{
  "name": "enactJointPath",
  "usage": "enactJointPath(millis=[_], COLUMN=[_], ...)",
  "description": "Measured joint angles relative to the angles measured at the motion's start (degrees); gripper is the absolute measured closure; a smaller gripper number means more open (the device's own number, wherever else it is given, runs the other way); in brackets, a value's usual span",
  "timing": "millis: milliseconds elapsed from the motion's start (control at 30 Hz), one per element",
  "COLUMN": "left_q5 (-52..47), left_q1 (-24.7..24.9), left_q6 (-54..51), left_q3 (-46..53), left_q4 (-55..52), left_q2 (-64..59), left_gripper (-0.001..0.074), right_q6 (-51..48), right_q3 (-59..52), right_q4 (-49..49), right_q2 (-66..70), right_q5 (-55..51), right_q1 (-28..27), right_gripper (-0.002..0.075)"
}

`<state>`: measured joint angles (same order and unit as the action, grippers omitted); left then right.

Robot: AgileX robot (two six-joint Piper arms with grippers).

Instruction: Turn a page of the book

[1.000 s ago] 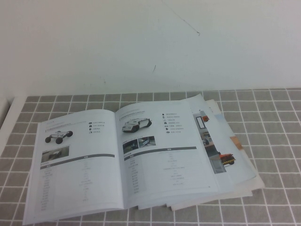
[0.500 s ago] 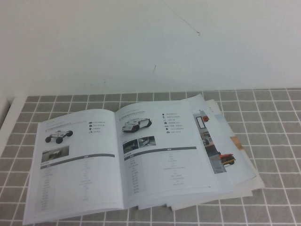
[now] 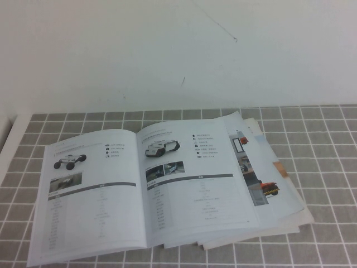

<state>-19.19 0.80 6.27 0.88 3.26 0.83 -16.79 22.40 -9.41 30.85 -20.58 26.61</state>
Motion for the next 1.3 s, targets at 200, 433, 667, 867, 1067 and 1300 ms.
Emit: enactJointPath(millis=[200,433,667,867,1067,1300], left_q5=[0.0,0.0,0.0,0.0,0.0,0.0], left_q1=[0.0,0.0,0.0,0.0,0.0,0.0], left_q6=[0.12,0.12,0.12,0.12,0.12,0.12], left_q3=[0.0,0.0,0.0,0.0,0.0,0.0], left_q4=[0.12,0.12,0.01,0.01,0.01,0.01], left_q2=[0.0,0.0,0.0,0.0,0.0,0.0], left_gripper=[0.0738,0.0738,0.0738,0.0738,0.0738,0.0738], right_q6=[0.0,0.0,-0.65,-0.89,-0.79,-0.67], right_q3=[0.0,0.0,-0.82,-10.51,-22.2,-23.29], right_q4=[0.0,-2.12,-2.06,-1.01,-0.87,-0.75], right_q2=[-0.23,-6.92,-15.88,-22.32,-30.5,-31.51], right_q5=[-0.15,-2.85,-3.08,-2.73,-3.17,-0.88], right_q1=[-0.67,-14.78,-29.84,-35.12,-35.27,-35.39], right_gripper=[0.0729,0.0729,0.0729,0.0729,0.0729,0.0729])
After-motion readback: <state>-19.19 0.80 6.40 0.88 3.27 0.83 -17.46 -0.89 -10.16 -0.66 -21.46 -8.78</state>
